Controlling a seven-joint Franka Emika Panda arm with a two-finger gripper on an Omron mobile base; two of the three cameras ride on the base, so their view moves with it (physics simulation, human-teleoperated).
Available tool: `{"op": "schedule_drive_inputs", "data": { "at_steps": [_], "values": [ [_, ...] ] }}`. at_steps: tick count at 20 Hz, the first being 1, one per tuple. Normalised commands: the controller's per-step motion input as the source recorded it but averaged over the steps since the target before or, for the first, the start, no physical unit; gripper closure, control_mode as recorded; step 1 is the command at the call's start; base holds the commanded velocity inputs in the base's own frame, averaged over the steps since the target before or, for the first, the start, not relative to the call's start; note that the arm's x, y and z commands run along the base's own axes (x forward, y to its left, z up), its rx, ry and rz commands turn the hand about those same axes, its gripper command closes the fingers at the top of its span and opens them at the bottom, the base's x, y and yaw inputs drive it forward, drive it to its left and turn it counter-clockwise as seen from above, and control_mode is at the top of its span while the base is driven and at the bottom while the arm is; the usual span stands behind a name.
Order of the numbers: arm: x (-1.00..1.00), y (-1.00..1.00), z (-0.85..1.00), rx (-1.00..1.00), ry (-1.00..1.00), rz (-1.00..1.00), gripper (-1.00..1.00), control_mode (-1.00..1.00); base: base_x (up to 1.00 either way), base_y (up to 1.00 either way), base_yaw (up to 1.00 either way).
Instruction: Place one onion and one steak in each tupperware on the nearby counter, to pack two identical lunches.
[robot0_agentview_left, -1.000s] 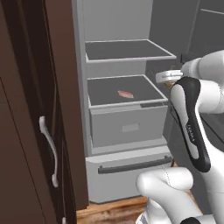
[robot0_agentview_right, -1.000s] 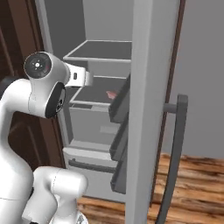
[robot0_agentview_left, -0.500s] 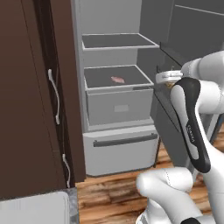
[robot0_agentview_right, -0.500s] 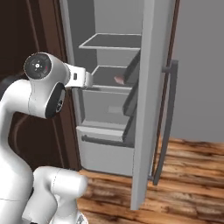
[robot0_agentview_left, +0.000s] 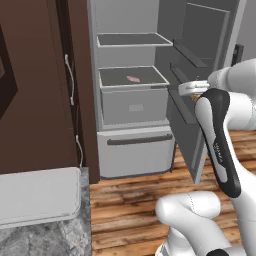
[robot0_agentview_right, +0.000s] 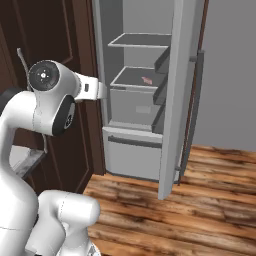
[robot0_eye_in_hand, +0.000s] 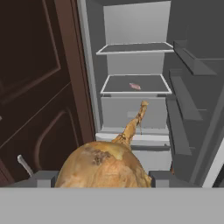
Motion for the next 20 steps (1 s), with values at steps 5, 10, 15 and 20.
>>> {"op": "schedule_drive_inputs", "data": {
  "at_steps": [5,10,15,20],
  "values": [
    [0.00,0.00,0.00,0.00,0.00,0.00,1.00,1.00,-0.77,-0.32,0.19],
    [0.00,0.00,0.00,0.00,0.00,0.00,1.00,1.00,-0.54,-0.47,0.23],
    [0.00,0.00,0.00,0.00,0.00,0.00,1.00,1.00,-0.10,-0.37,0.25],
    [0.00,0.00,0.00,0.00,0.00,0.00,1.00,1.00,0.00,-0.01,0.35]
  ]
}}
